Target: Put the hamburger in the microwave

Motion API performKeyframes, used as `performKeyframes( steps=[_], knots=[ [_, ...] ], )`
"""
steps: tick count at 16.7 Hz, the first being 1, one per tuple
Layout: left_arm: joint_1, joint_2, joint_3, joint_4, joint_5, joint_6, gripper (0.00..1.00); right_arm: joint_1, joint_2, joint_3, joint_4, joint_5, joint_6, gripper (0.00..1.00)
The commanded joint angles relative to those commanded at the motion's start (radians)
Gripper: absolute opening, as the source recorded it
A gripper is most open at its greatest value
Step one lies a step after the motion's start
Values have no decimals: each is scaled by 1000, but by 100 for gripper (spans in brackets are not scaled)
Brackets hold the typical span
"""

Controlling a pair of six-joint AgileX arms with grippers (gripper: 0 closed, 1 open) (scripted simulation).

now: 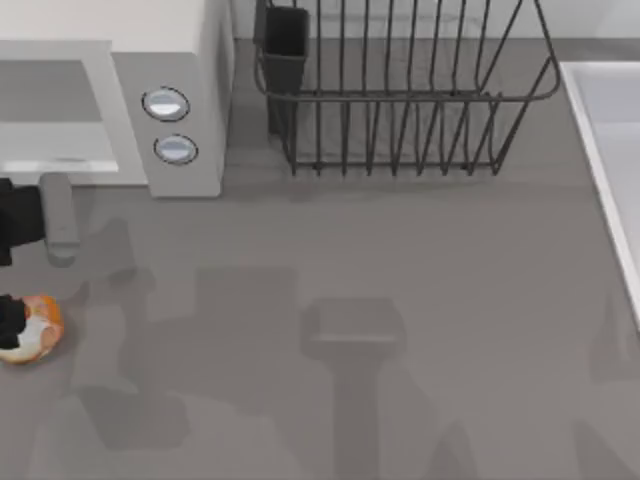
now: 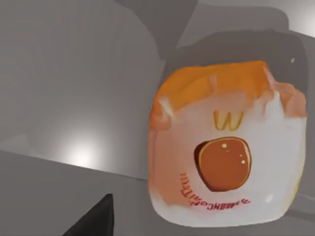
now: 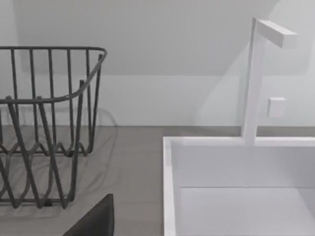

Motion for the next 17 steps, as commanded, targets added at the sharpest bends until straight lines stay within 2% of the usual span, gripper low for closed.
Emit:
performKeyframes(
  steps=[4,10,15,17],
  knots=[
    [-2,17,-30,42,0,-3,100,0,0,0,0,0,0,100],
    [1,132,-149,289,1,2,100,0,0,0,0,0,0,100],
    [1,153,-163,316,1,4,100,0,0,0,0,0,0,100],
    [1,153,-163,316,1,4,85,0,0,0,0,0,0,100]
  ],
)
